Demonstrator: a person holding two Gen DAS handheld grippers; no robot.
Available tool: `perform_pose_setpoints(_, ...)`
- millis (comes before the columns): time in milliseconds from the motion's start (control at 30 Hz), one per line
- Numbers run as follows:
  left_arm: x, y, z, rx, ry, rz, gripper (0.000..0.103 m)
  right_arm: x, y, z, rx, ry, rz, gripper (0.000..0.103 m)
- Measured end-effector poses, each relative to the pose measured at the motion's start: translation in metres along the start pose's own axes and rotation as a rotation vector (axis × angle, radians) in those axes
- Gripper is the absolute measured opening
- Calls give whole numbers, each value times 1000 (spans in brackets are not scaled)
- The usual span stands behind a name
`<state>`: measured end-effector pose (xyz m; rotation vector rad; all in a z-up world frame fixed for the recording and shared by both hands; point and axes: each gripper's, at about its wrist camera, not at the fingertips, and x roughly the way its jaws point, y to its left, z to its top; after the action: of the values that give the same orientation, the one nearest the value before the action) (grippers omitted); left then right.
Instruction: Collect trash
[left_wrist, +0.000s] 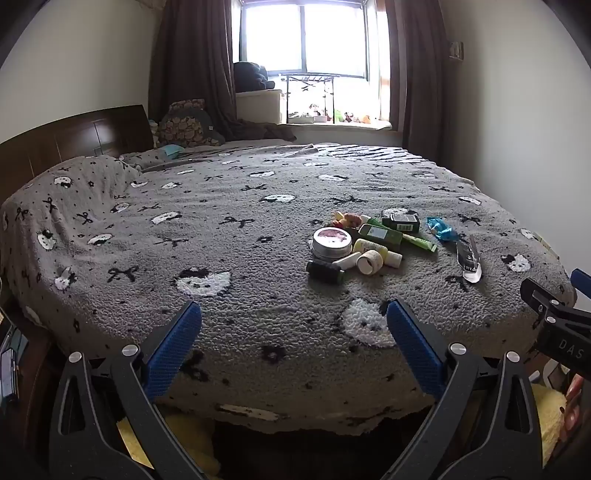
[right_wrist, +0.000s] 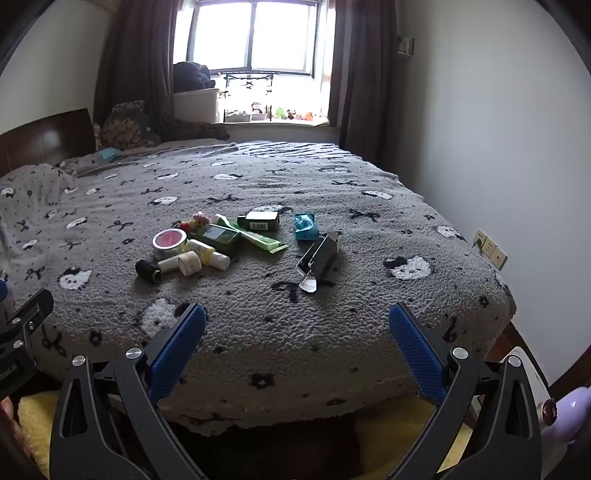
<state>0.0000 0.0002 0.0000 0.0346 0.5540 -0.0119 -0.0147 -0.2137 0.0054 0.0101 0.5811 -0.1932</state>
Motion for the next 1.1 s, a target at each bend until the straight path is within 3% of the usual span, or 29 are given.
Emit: perform_pose_setpoints(1100,0,0,0,2,-4,2,95,-2,1,1,1,2,6,100)
